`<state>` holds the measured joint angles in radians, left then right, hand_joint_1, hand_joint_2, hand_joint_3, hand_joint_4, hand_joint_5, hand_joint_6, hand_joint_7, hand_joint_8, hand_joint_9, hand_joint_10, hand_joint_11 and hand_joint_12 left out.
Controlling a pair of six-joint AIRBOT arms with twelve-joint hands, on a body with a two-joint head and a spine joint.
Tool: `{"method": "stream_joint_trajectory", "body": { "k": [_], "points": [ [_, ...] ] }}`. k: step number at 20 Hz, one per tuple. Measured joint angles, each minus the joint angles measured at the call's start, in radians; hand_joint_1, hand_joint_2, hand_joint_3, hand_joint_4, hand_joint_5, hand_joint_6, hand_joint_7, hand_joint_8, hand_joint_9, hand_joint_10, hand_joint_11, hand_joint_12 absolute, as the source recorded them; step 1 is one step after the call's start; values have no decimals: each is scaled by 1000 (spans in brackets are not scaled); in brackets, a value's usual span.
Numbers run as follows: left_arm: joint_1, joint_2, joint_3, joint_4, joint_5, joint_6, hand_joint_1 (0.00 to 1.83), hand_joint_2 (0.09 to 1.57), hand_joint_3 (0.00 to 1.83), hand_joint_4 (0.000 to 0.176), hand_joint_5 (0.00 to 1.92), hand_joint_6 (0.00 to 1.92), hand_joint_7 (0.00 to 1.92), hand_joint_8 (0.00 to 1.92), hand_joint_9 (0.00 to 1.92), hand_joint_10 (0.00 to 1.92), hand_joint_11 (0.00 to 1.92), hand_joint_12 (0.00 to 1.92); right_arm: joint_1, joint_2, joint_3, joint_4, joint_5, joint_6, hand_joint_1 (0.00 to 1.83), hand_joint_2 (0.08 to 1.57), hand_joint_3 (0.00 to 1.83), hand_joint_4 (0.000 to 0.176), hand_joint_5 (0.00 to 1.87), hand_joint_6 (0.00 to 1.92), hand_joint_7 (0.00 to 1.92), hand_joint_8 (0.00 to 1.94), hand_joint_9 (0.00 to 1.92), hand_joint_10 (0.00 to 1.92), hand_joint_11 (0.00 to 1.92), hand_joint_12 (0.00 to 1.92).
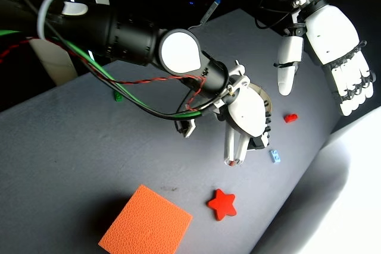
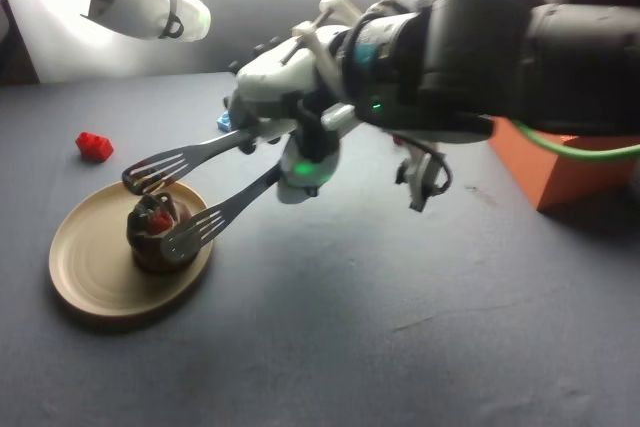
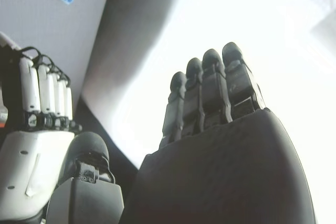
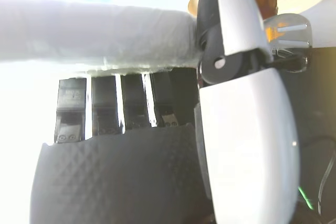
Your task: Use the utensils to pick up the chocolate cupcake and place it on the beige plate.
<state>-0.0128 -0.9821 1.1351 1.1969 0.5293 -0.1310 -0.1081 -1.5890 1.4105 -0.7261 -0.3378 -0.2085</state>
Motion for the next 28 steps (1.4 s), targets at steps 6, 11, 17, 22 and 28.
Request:
{"method": "stream_joint_trajectory", "body": {
  "k": [6, 11, 17, 22, 28],
  "points": [
    [0, 0, 0, 0, -3, 0, 0, 1161, 0, 0, 84, 9, 95, 4, 81, 7, 9, 58, 11, 89, -74, 3, -10, 2, 1065, 1050, 0, 0, 509, 828, 400, 1212, 398, 1353, 408, 1515],
    [0, 0, 0, 0, -2, 0, 0, 1163, 0, 0, 93, 0, 107, 0, 96, 0, 0, 147, 26, 222, -206, -4, 14, -25, 1112, 1027, 0, 0, 564, 827, 486, 1181, 451, 1324, 409, 1504],
    [0, 0, 0, 0, -2, 0, 0, 1156, 0, 0, 92, 2, 116, 0, 110, 2, 0, 202, -98, 306, -299, -6, 98, -9, 1126, 1020, 0, 0, 630, 745, 521, 1127, 474, 1302, 423, 1500],
    [0, 0, 0, 0, -2, 0, 0, 1160, 0, 0, 117, 5, 147, 7, 136, 6, 0, 256, -171, 298, -298, -8, 178, 2, 1113, 1046, 1, 0, 646, 713, 567, 1102, 494, 1263, 401, 1510],
    [0, 0, 0, 0, -2, 0, 7, 1160, 0, 0, 136, 6, 156, 4, 147, 5, 0, 290, -220, 297, -225, -24, 397, -69, 1121, 1065, 0, 0, 591, 779, 566, 1128, 528, 1263, 435, 1447]
  ]
}}
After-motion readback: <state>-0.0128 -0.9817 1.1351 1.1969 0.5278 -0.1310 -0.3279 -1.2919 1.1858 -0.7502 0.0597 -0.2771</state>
